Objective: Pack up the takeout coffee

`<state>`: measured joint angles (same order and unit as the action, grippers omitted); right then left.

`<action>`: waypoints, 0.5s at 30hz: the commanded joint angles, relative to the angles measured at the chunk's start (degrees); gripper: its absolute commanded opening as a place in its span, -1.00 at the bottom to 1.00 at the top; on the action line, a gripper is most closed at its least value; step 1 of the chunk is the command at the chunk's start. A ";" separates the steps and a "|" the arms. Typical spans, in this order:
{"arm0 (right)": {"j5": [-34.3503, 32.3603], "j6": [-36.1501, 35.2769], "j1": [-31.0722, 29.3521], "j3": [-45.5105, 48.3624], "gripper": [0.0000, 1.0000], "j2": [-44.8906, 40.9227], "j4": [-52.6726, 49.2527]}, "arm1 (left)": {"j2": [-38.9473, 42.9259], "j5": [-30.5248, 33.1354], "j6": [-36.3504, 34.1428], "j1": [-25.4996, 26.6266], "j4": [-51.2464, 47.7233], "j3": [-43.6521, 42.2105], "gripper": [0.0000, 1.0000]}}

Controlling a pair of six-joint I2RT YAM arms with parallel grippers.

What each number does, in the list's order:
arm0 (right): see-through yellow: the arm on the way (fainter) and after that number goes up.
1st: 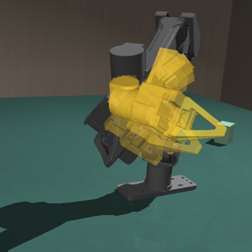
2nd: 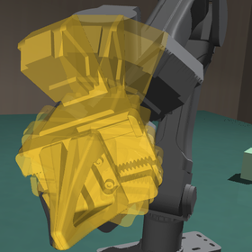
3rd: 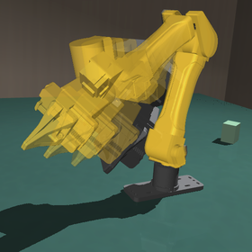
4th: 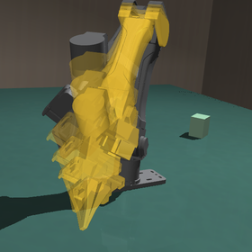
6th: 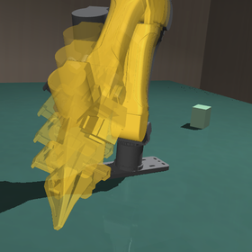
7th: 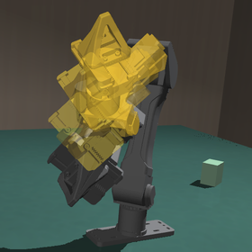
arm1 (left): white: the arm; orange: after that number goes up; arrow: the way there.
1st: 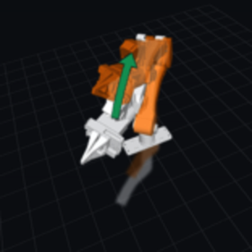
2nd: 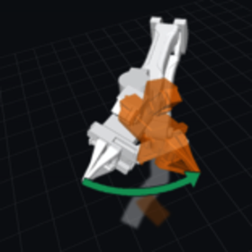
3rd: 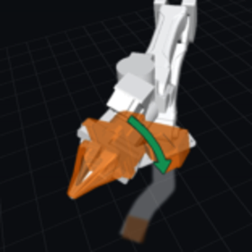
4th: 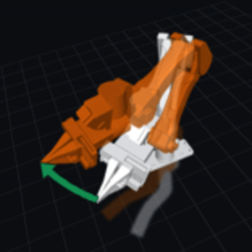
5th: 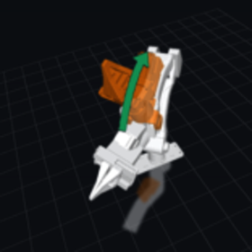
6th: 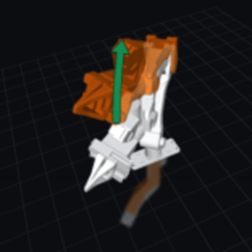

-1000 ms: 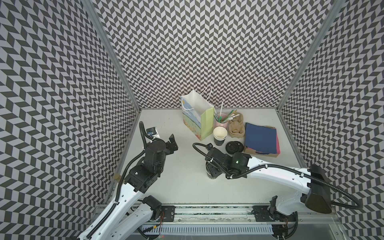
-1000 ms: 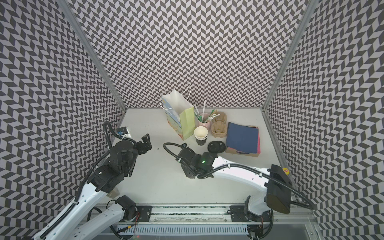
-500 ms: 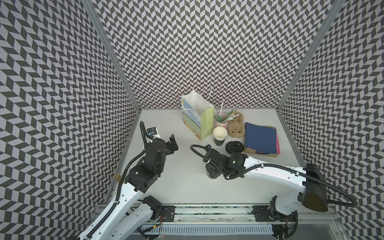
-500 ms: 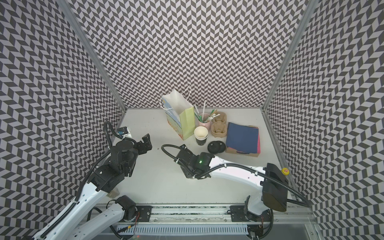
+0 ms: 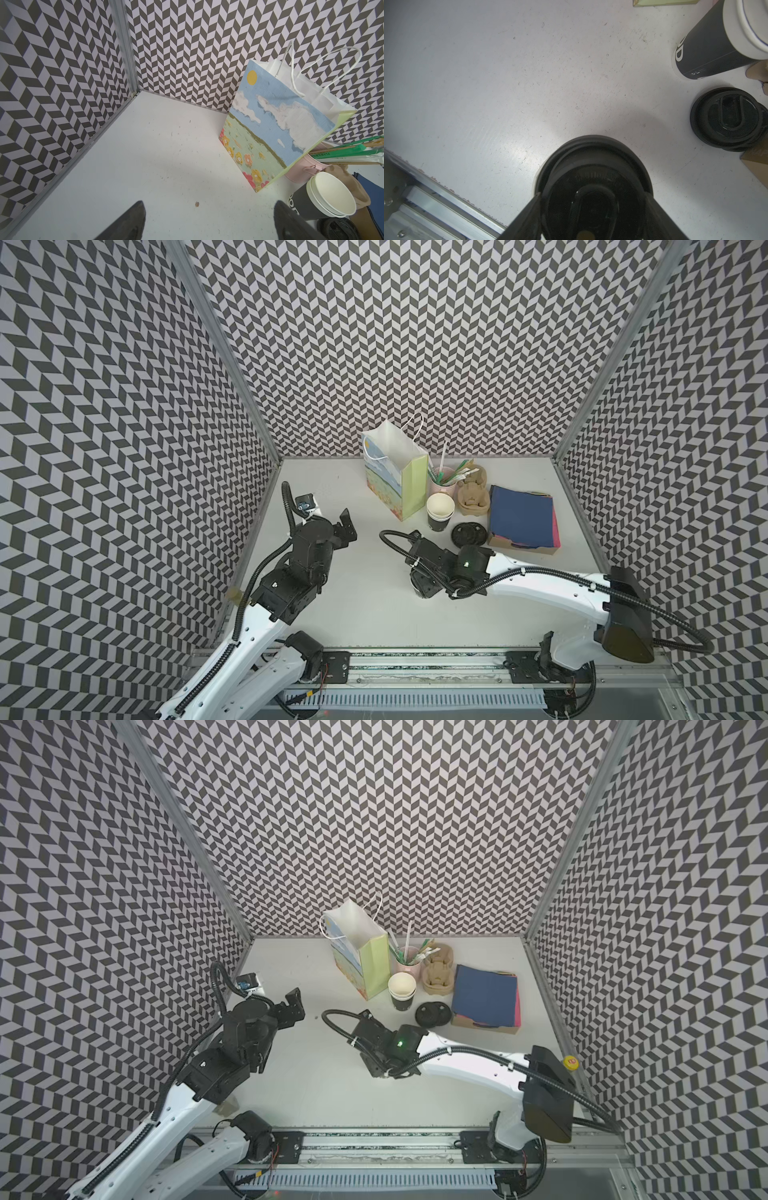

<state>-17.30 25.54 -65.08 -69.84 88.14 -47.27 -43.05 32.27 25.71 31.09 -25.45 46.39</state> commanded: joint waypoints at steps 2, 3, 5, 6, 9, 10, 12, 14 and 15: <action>-2.00 0.64 -0.14 -2.31 0.26 -1.04 0.15 | -0.18 0.34 -0.41 -0.06 -1.00 -0.60 0.92; -1.54 0.42 -0.21 -2.48 0.26 -0.95 0.23 | -0.15 0.41 -0.43 -0.06 -1.07 -0.60 0.92; -1.29 0.31 -0.14 -2.50 0.26 -0.82 0.41 | -0.26 0.42 -0.41 -0.06 -1.09 -0.60 0.92; -1.16 0.30 -0.14 -2.47 0.26 -0.71 0.42 | -0.27 0.40 -0.41 -0.02 -1.09 -0.60 0.93; -1.07 0.38 -0.18 -2.11 0.26 -0.71 0.45 | -0.15 0.44 -0.40 -0.04 -1.09 -0.68 0.93; -1.07 0.37 -0.17 -1.83 0.26 -0.82 0.50 | -0.26 0.41 -0.40 -0.07 -1.09 -0.69 0.93; -1.41 0.54 -0.14 -1.21 0.26 -0.70 0.44 | -0.42 0.34 -0.40 -0.07 -1.18 -0.60 0.93; -1.68 0.68 -0.14 -0.84 0.26 -0.39 0.42 | -0.46 0.34 -0.47 -0.07 -1.13 -0.60 0.93; -1.54 0.58 -0.14 -0.67 0.26 -0.22 0.41 | -0.49 0.33 -0.48 -0.07 -1.16 -0.60 0.93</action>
<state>-17.78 25.58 -65.08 -70.98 88.14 -47.53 -43.51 32.27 25.36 31.09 -25.45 46.39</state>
